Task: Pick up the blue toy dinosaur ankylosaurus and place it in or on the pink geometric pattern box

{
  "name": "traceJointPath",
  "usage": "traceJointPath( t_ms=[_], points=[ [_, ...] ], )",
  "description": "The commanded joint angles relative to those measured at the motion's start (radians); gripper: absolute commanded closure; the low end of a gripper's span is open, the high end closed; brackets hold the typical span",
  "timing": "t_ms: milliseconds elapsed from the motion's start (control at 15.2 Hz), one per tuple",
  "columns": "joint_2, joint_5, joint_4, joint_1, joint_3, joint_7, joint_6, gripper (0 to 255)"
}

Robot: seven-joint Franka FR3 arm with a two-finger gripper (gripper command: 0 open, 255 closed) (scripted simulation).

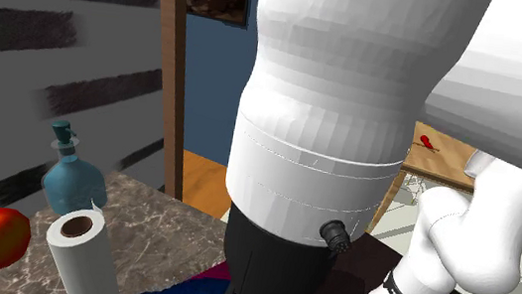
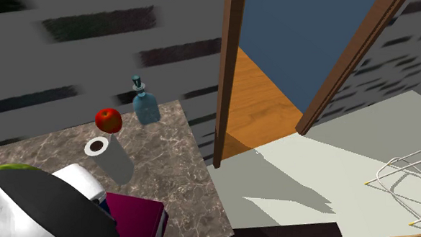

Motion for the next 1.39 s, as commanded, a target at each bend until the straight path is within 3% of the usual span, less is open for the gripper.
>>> traceJointPath(
  t_ms=[0,528,594,924,1188,1320],
  points=[
    [0.002,-0.001,-0.03,-0.001,0.001,-0.001,0.027,255],
    [0.002,-0.001,-0.03,-0.003,0.002,-0.001,0.027,255],
    [0.003,-0.001,-0.03,-0.003,0.003,-0.001,0.028,0],
    [0.002,-0.001,-0.03,-0.003,0.002,-0.001,0.027,0],
    [0.006,-0.007,0.1,-0.009,-0.008,0.004,-0.1,0],
    [0.006,-0.007,0.1,-0.009,-0.008,0.004,-0.1,0]
  ],
)
